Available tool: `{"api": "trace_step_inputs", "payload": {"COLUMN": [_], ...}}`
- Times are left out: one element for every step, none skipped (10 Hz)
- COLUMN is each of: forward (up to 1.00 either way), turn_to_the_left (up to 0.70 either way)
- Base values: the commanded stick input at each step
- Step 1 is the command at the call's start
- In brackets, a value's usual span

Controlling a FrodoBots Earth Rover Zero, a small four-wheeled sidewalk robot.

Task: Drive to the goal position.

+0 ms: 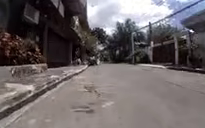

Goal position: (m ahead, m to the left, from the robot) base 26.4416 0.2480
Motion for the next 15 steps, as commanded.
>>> {"api": "trace_step_inputs", "payload": {"forward": [0.85, 0.85, 0.85, 0.85, 0.85, 0.85, 0.85, 0.85, 0.85, 0.85, 0.85, 0.85, 0.85, 0.85, 0.85], "turn_to_the_left": [0.00, 0.00, 0.00, 0.00, 0.00, 0.00, 0.00, 0.00, 0.00, 0.00, 0.00, 0.00, 0.00, 0.00, 0.00]}}
